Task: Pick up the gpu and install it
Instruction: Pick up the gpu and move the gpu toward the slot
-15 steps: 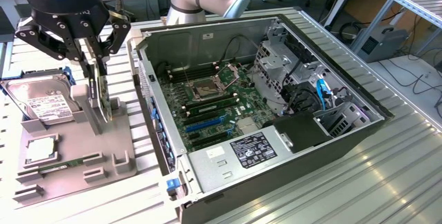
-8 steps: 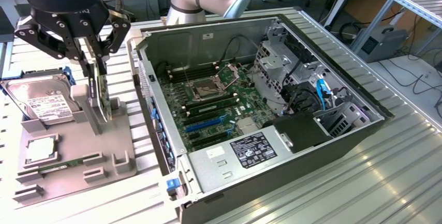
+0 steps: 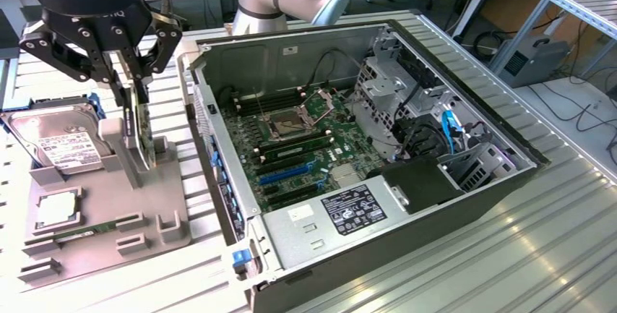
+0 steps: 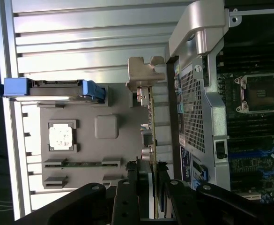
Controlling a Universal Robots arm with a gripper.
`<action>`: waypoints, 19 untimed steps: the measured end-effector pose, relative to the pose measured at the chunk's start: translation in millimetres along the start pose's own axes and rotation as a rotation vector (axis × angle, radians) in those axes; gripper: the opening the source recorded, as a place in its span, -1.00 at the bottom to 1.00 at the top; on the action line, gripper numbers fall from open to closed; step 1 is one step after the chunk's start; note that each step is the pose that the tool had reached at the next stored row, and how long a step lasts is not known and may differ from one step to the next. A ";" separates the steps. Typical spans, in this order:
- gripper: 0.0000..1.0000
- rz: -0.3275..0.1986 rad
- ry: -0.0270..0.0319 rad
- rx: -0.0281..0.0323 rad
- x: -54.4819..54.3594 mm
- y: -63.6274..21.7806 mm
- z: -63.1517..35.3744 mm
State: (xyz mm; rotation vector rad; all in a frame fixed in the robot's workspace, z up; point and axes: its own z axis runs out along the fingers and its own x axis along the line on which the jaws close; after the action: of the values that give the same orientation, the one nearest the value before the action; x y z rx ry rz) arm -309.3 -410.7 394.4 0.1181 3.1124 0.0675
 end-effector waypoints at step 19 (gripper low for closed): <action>-0.45 0.000 0.0001 -0.0005 -0.1 0.2 -4.5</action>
State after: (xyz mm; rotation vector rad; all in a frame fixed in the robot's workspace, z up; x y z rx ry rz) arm -309.3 -410.7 398.9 0.1181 3.1124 0.0683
